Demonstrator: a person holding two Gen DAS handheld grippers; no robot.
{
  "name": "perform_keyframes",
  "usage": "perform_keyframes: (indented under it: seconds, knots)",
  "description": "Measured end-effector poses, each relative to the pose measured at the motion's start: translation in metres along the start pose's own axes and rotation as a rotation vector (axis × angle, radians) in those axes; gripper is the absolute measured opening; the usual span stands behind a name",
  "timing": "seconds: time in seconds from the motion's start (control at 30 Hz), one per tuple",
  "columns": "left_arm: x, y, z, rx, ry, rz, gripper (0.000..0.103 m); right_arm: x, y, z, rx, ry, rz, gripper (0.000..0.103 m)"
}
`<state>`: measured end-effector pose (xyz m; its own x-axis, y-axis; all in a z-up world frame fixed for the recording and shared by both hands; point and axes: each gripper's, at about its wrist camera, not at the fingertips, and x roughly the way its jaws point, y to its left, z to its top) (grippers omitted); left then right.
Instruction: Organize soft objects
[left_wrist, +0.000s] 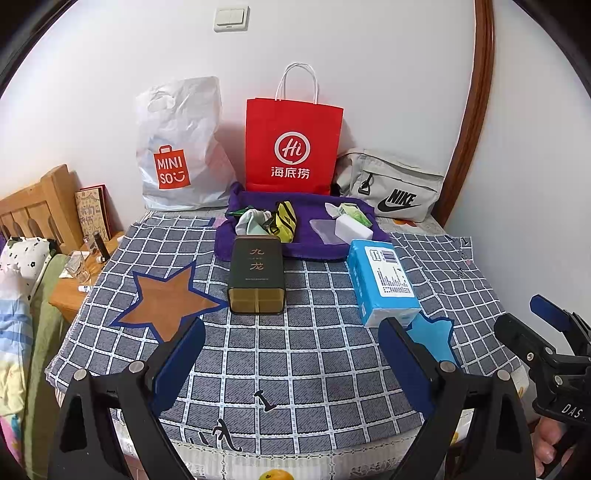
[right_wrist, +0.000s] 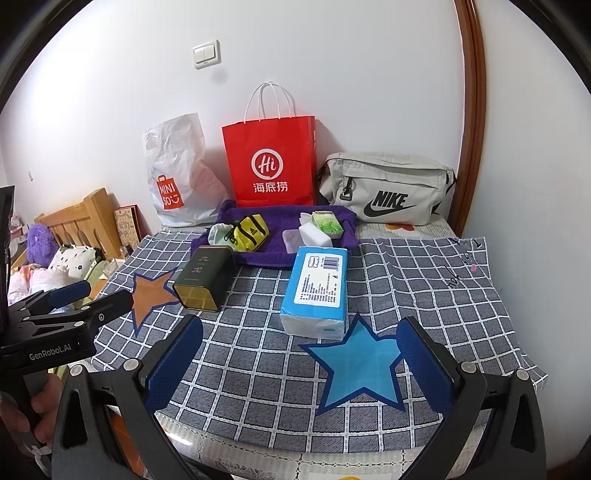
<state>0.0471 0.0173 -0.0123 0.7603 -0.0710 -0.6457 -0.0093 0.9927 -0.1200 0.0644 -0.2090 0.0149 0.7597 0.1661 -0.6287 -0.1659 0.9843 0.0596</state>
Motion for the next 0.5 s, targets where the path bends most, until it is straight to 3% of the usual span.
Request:
perform_keyframes:
  seconds: [0.5]
  knots:
    - [-0.0013, 0.0003, 0.0012, 0.002, -0.002, 0.000, 0.095, -0.0033, 0.0006, 0.0017, 0.001, -0.004, 0.001, 0.103]
